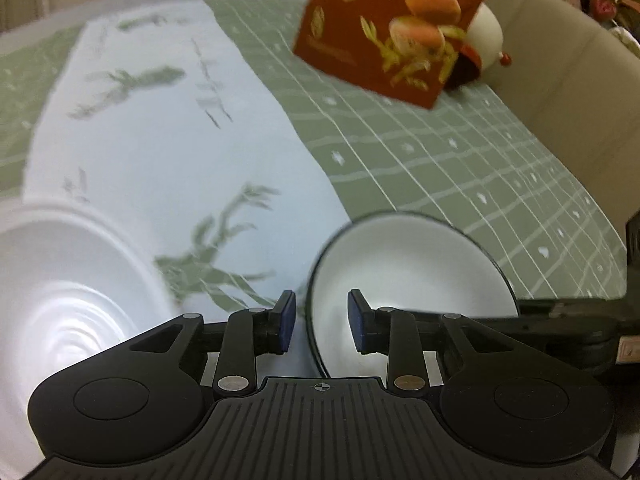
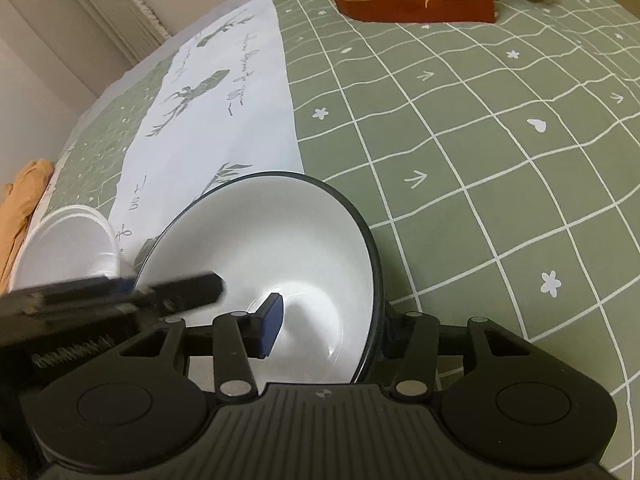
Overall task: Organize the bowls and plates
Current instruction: 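Lift the blue bowl with both grippers and carry it over the yellow-rimmed bowl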
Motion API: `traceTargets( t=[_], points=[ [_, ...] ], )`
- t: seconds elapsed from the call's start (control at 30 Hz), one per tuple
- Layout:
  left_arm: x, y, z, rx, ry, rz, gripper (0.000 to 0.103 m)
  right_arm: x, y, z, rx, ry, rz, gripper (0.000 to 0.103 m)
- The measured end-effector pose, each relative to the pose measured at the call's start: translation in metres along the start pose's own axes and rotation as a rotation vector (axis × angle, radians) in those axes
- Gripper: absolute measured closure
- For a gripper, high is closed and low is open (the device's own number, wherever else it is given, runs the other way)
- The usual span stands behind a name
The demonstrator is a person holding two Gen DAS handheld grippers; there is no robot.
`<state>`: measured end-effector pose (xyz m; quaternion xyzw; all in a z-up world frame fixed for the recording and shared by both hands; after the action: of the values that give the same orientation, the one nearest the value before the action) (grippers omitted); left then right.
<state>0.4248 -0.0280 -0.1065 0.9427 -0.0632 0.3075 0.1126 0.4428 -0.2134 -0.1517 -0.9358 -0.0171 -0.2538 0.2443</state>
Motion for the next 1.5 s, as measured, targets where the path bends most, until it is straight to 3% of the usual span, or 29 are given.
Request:
traceTargets(
  t=[0.13,0.37,0.43,0.53,0.77,0.97,1.17,1.33,1.5],
  points=[
    [0.002,0.005,-0.014,-0.013,0.014,0.023,0.065,0.001,-0.007,-0.001,-0.014,0.031,-0.027,0.053],
    [-0.002,0.001,0.009,0.017,-0.021,0.019,0.065,0.004,-0.002,-0.001,0.040,0.013,0.039,0.054],
    [-0.007,0.003,0.020,-0.004,-0.059,0.023,0.072,0.002,0.000,-0.001,0.052,0.003,0.053,0.054],
    [-0.010,0.002,0.030,-0.022,-0.089,-0.003,0.073,0.001,0.000,-0.001,0.058,0.006,0.059,0.054],
    [-0.006,-0.008,0.028,-0.048,-0.087,-0.070,0.073,0.002,-0.003,-0.001,0.043,0.031,0.087,0.054],
    [0.009,-0.018,-0.004,-0.057,-0.019,-0.118,0.072,0.015,-0.023,-0.014,0.063,0.062,0.079,0.054],
    [0.015,-0.017,-0.064,-0.051,0.078,-0.118,0.072,0.021,-0.053,-0.045,0.108,0.089,0.054,0.054],
    [-0.011,-0.019,-0.108,-0.100,0.106,-0.151,0.068,0.003,-0.081,-0.077,0.111,0.084,-0.011,0.054],
    [-0.051,-0.019,-0.136,-0.103,0.144,-0.168,0.065,-0.032,-0.100,-0.091,0.103,0.008,-0.042,0.054]
  ],
)
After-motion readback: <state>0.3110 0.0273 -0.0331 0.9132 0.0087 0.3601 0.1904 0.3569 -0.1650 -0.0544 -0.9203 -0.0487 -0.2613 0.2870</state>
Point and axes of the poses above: each gripper's, at about its wrist camera, not at the fingertips, and z roughly the way its jaws point, y to its right, x to its top, the point moved 6 cm from there along z, roughly the way its jaws point, and after that the axes turned 3 degrees about x, right-handed, at the moved point
